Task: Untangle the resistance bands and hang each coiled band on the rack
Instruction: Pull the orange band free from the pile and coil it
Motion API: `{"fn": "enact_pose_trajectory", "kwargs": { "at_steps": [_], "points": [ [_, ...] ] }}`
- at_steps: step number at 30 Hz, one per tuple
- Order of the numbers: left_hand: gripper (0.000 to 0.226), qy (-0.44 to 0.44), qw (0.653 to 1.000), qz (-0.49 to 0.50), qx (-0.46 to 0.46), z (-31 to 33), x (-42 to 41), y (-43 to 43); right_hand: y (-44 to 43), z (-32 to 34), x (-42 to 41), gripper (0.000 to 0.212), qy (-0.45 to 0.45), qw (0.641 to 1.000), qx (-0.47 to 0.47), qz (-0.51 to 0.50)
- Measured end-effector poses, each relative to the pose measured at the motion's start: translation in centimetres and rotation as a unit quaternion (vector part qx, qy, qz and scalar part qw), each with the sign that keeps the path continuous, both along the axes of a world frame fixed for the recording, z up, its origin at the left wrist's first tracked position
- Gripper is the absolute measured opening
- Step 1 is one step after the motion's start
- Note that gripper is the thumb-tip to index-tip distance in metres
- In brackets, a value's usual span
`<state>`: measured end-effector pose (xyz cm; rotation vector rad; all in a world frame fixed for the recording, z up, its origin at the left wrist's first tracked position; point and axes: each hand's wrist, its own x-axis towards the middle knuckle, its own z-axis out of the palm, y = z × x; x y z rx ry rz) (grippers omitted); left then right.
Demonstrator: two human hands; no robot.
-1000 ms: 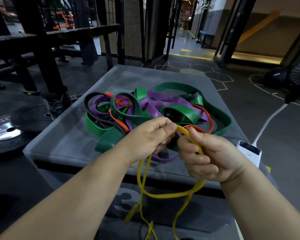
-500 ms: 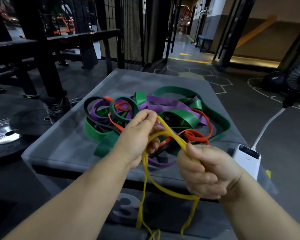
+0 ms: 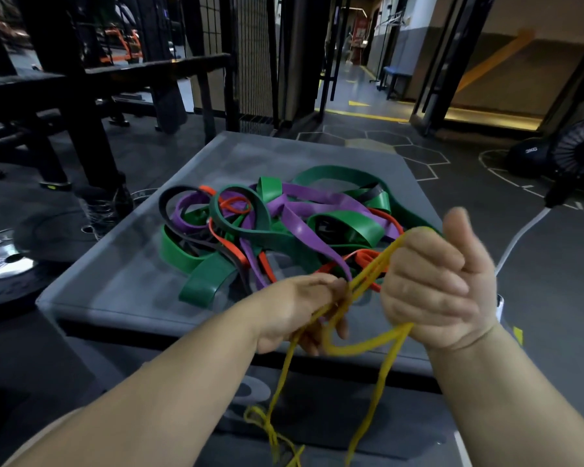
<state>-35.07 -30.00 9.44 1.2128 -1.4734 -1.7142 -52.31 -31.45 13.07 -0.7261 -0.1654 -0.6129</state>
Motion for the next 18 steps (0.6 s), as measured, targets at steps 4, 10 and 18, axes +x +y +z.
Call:
{"fn": "enact_pose_trajectory", "kwargs": {
  "at_steps": [4, 10, 18],
  "points": [
    [0.026, 0.021, 0.999, -0.037, 0.01, -0.8, -0.3, 0.1, -0.2, 0.7, -0.8, 0.023, -0.037, 0.997, 0.03, -0.057],
    [0.024, 0.045, 0.999, -0.01, 0.003, -1.5, -0.9, -0.2, 0.0, 1.4, -1.5, 0.014, -0.044, 0.988, 0.056, -0.139],
    [0.029, -0.166, 0.982, -0.089, 0.017, -2.7, -1.3, 0.1, -0.9, 1.8, -3.2, 0.027, -0.117, 0.981, 0.095, -0.121]
  ]
}}
